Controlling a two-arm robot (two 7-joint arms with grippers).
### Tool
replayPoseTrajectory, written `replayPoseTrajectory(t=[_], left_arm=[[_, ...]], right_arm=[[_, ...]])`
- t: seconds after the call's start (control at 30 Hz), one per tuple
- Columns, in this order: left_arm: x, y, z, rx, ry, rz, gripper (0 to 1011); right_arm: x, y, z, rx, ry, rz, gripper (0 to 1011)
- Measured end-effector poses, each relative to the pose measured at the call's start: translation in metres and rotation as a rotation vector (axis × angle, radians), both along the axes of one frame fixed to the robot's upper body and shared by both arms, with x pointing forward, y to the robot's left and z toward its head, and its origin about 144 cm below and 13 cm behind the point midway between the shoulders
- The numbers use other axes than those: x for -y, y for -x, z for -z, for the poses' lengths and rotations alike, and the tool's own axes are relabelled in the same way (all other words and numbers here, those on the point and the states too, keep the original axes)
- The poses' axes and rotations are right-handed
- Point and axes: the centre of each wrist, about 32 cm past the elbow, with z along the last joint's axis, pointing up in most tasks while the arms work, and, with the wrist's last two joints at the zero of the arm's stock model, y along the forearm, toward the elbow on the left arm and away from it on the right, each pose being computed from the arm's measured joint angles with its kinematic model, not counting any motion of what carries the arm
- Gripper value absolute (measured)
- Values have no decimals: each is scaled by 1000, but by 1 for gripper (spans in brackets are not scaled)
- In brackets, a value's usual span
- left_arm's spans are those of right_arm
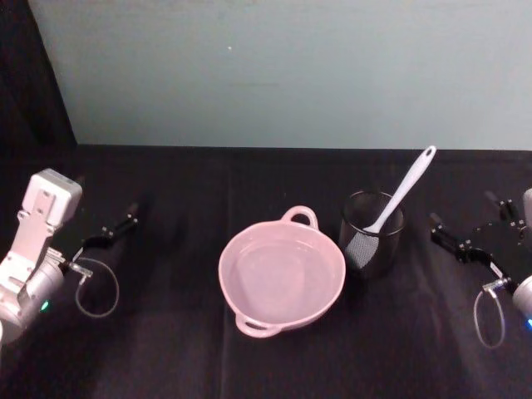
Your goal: Use the one hand to pick up the spoon and stir the clear water in the bowl.
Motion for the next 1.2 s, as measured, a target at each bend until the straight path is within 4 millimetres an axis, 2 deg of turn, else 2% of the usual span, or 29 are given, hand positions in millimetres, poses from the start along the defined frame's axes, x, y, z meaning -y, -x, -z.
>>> replayPoseTrajectory(t=[0.1, 0.33, 0.87, 1.2], left_arm=[[0, 0, 0, 0, 0, 0, 1005], [0, 0, 0, 0, 0, 0, 1005], [0, 0, 0, 0, 0, 0, 1005], [0, 0, 0, 0, 0, 0, 1005]], right_arm=[[1, 4, -3, -10, -49, -8, 1003], [0, 2, -10, -99, -292, -53, 1002], [13, -44, -11, -326, -850, -214, 1003], [16, -64, -3, -343, -964, -293, 1003]])
